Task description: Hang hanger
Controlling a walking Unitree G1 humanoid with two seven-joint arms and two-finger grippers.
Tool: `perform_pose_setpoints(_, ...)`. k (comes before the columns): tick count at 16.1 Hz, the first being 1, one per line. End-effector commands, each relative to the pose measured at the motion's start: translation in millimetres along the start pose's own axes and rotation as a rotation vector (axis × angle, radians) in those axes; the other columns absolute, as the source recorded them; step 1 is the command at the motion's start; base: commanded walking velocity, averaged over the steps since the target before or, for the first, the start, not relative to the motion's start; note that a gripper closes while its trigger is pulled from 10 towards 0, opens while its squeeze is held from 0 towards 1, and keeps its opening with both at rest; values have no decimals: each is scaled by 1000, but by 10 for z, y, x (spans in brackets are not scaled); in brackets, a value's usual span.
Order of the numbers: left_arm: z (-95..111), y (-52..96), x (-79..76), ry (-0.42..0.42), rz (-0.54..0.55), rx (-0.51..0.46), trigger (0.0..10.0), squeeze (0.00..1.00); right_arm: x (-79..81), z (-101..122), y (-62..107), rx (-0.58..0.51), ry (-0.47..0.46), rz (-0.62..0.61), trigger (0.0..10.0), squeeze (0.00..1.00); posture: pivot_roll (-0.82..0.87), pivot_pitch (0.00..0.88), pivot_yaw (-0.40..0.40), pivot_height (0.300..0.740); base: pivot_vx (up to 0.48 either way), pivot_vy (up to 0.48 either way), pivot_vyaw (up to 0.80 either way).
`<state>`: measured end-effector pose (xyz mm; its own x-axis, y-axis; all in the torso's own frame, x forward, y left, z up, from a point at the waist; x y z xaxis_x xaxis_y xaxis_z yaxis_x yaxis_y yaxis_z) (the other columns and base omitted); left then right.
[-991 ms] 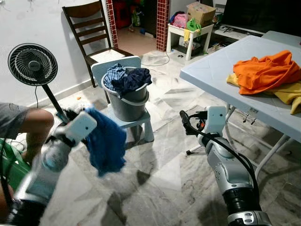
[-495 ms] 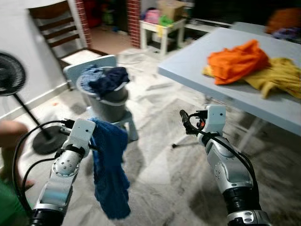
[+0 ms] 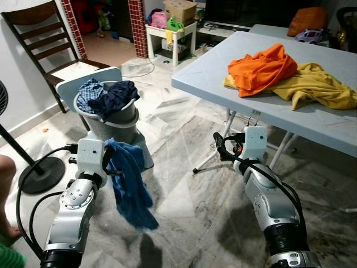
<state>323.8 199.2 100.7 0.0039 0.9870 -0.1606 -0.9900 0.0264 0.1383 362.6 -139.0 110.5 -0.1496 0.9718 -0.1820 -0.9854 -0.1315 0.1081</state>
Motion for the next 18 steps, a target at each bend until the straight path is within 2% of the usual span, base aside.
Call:
perform_pose_setpoints(1, 34, 2, 6, 31, 8, -10, 10000, 0, -8, 28, 4, -14, 3, -14, 10000, 0, 14, 0, 23, 740, 0, 0, -800)
perform_pose_setpoints(2, -59, -3, -41, 88, 24, 11, 10000, 0, 2, -13, -1, -8, -21, -31, 10000, 0, 17, 0, 40, 740, 0, 0, -800)
perform_pose_setpoints(5, -216, -10, -132, 118, 39, 52, 10000, 0, 147, -118, -12, 18, -59, -23, 10000, 0, 26, 0, 53, 740, 0, 0, -800)
perform_pose_setpoints(6, -235, -31, -223, 150, 16, 59, 10000, 0, 277, -88, -28, 9, -77, 2, 10000, 0, 31, 0, 55, 740, 0, 0, -800)
perform_pose_setpoints(8, -205, -53, -286, 179, -11, 52, 10000, 0, 336, -55, -39, 0, -82, 16, 10000, 0, 29, 0, 54, 740, 0, 0, -800)
perform_pose_setpoints(12, -101, -90, -303, 218, -24, 34, 10000, 0, 261, 76, -103, -40, -75, 0, 10000, 0, 21, 0, 50, 740, 0, 148, -800)
perform_pose_setpoints(18, -69, -104, -276, 221, -22, 33, 10000, 0, 250, 78, -106, -47, -76, -12, 10000, 0, 19, 0, 48, 740, 0, 411, -284)
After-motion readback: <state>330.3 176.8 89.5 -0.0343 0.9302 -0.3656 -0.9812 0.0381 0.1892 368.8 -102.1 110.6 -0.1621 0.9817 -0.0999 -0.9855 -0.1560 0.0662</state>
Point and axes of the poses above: a point about 5 cm out from each wrist's last joint towards the gripper, its own y axis pointing back from the gripper into the wrist, its own z axis along the axis of the wrist's last joint, x = y × z, the point moved 3 cm from there along -y, pointing out of the wrist towards the gripper, and after that the axes turned 15 degrees about y, right-handed, at the moved point
